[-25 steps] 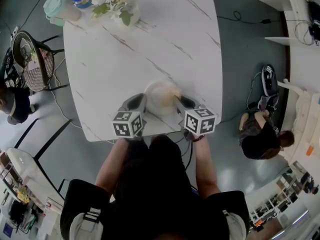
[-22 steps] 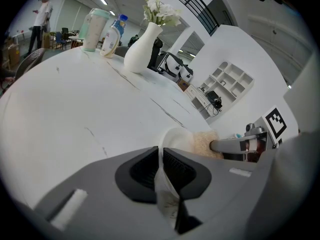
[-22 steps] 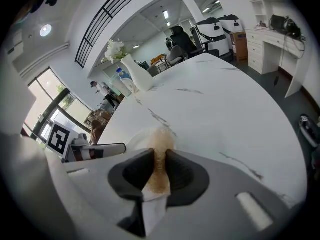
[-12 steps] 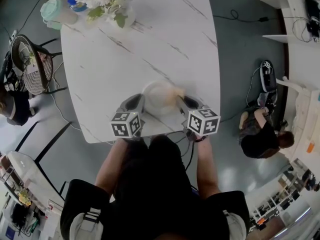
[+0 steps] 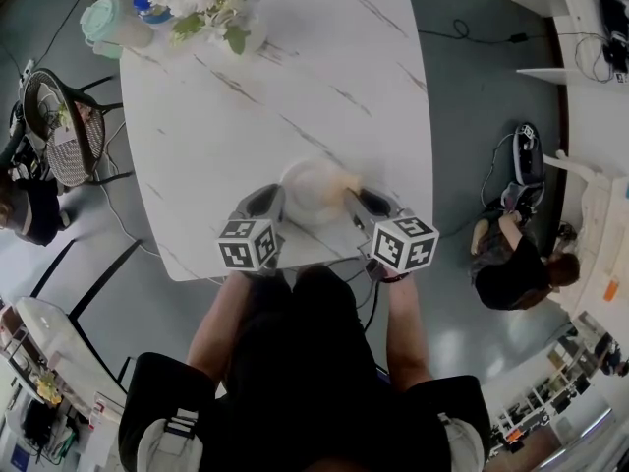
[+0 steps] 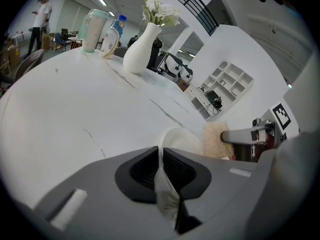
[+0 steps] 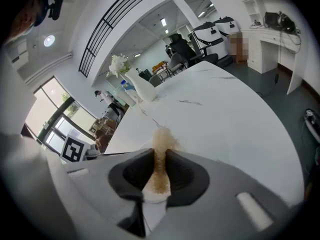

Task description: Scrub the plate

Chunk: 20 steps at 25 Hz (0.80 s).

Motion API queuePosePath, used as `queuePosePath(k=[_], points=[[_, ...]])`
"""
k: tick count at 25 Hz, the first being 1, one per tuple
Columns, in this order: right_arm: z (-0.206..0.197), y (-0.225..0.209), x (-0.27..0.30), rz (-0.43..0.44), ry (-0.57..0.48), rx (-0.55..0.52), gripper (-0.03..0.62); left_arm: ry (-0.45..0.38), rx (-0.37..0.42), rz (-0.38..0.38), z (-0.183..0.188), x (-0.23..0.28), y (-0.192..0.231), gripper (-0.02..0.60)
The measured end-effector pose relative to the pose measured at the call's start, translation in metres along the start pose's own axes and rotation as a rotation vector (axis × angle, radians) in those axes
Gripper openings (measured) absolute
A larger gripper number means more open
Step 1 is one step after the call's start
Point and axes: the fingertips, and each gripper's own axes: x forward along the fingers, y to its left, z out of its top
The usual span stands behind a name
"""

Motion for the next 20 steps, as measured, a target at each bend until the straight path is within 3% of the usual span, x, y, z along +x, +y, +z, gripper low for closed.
queuePosePath(k=[6,20], points=[[0.006,0.028,-0.001,0.073,-0.008,-0.029,0.069,-0.005,0.005,0.002,0.0,0.0,0.0,0.037],[-0.029,0.068,0.027,0.165,0.076,-0.075,0.069,-0.022,0.014,0.005,0.001,-0.002,-0.001,0.037]])
